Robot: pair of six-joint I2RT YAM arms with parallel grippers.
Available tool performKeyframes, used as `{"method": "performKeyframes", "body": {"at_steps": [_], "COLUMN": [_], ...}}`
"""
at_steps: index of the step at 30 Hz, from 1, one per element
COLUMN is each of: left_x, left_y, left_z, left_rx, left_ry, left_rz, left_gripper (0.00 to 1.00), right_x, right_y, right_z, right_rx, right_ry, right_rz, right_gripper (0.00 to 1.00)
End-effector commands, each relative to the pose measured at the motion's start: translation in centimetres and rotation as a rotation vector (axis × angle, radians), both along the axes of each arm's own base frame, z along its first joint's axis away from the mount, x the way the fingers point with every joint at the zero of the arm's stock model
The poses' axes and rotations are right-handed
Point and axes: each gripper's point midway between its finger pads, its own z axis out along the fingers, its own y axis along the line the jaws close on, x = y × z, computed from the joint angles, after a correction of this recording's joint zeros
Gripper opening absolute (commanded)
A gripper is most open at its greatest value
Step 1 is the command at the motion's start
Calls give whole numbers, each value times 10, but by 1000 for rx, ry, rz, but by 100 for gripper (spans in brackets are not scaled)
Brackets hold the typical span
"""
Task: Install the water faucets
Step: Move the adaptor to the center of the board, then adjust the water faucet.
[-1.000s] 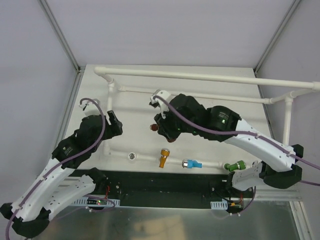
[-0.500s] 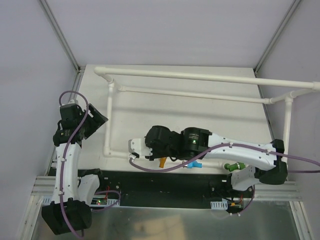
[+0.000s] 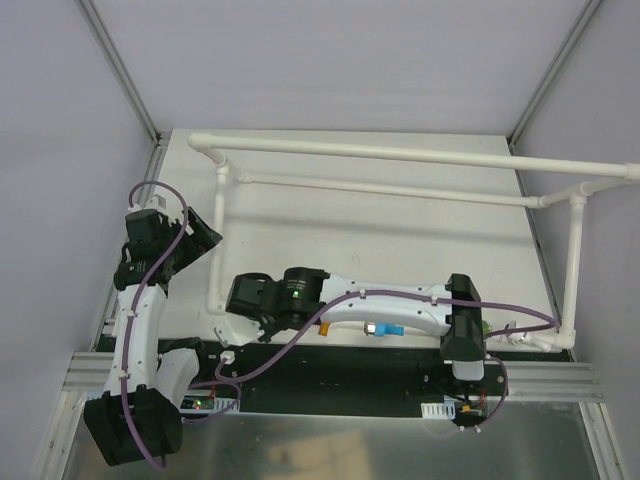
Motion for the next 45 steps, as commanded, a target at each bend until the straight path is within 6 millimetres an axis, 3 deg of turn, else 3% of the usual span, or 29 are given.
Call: {"method": "performKeyframes", "body": {"at_steps": [1,11,24,45], "left_x": [13,20,16,16], "left_y": [11,17,11,10], "left_z": [10,6,3,3], "left_rx": [69,87,64,63], "left_ry": [-69,-38,-36,-36], "left_rz": [-1,8,-11,-19], "left_gripper": [90,90,90,89], "right_x": [6,2,14,8], "right_y": [2,21,44,53], "right_z": [-2,-26,-37,-47], "right_rx": [-115,-173,-159,-157], "right_ry": [-86,-133,-222,-227], "right_rz": [77,72,34,43], "right_gripper": [0,0,0,0]}}
